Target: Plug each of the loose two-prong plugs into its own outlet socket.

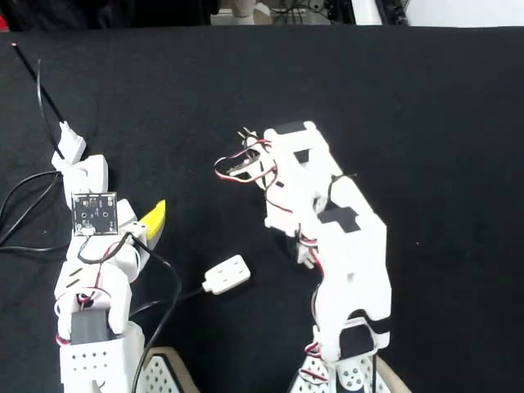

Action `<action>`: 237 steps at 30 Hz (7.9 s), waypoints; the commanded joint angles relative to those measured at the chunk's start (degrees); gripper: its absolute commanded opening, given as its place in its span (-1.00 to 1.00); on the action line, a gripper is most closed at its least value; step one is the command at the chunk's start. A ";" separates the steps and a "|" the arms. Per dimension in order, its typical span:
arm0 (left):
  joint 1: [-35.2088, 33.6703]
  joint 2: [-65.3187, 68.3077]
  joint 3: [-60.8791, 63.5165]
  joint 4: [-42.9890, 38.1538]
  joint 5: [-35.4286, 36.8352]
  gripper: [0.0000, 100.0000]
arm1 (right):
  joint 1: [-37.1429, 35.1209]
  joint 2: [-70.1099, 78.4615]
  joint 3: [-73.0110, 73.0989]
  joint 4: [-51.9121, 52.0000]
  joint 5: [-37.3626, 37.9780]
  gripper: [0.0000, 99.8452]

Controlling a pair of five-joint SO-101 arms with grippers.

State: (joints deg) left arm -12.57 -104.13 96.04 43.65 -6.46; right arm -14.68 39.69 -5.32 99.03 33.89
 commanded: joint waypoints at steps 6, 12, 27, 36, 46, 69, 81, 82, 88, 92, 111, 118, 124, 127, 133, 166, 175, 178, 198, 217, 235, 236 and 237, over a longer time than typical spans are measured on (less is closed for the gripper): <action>-0.57 -0.26 0.75 -1.05 -0.53 -0.32 | -0.18 0.84 -1.98 1.76 0.35 -0.97; -0.66 -0.26 0.75 -1.05 -0.53 -0.32 | 0.00 -0.92 -1.71 1.76 0.18 -0.98; 7.16 -0.26 -0.66 -1.14 -0.18 -0.32 | -6.59 -51.38 24.31 -8.88 -2.20 -0.98; 19.30 -0.26 -6.73 -1.49 0.00 -0.43 | -19.43 -99.38 58.95 -28.84 -5.63 -0.98; 28.26 -0.26 -8.40 2.64 0.00 -0.51 | -23.47 -125.85 78.46 -42.11 -11.78 -0.98; 32.75 -0.35 -15.25 9.41 6.33 -0.51 | -25.49 -113.98 82.95 -55.65 -11.87 -0.98; 16.31 -0.35 -18.51 25.76 -7.03 -0.51 | -10.81 -113.63 78.02 -48.88 -29.27 -0.98; 16.57 -0.26 -18.51 26.29 -7.74 -0.51 | -7.47 -113.54 76.26 -47.74 -29.89 -0.98; 28.88 4.75 -16.57 22.68 -15.56 -0.51 | 9.85 -113.19 66.68 -40.88 -30.51 -0.98; 32.40 22.24 -24.13 22.42 -16.35 -0.51 | 14.86 -108.26 65.36 -40.79 -30.42 -0.98; 41.98 70.07 -38.55 8.70 -28.66 -0.51 | 23.65 -70.29 51.47 -49.14 -30.51 -0.98; 42.07 84.57 -39.87 3.43 -28.48 -0.51 | 23.65 -69.93 51.47 -49.14 -30.51 -0.98; 41.54 91.60 -46.37 4.66 -21.36 -0.52 | 23.65 -69.93 51.65 -49.14 -30.51 -0.98; 41.54 91.52 -46.81 4.66 -21.36 -0.67 | 23.65 -69.93 51.65 -49.14 -30.51 -0.98; 41.54 86.15 -46.73 5.10 -13.71 -0.94 | 23.65 -69.93 51.65 -49.14 -30.51 -0.98; 42.51 113.67 -79.16 12.75 -17.85 -0.84 | 30.68 -84.00 55.08 -45.71 -32.53 -0.98; 42.51 113.67 -78.11 12.84 -12.48 -0.31 | 33.85 -88.40 56.13 -44.66 -32.53 -0.98; 42.42 112.18 -78.20 16.00 -10.90 -0.33 | 34.02 -88.48 55.96 -44.13 -32.53 -0.98; 17.01 54.15 -43.30 20.13 -10.73 -0.34 | 9.23 -88.13 67.56 -49.58 -34.02 -0.97; 0.48 -0.97 -6.73 29.19 -14.59 -0.34 | -6.68 -88.40 84.18 -81.49 -34.37 -0.98; -4.53 0.79 -0.92 24.53 -20.13 -0.34 | -5.71 -88.04 85.23 -77.45 -28.75 -0.98; -4.53 0.79 -0.92 24.53 -20.13 -0.34 | -5.71 -87.96 84.53 -75.69 -28.75 -0.98; -4.53 0.79 -0.92 24.53 -20.13 -0.34 | -5.71 -87.96 83.91 -74.37 -28.48 -0.98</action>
State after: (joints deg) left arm -16.62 -103.08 95.52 69.14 -26.24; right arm -21.63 -47.43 81.10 21.32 4.79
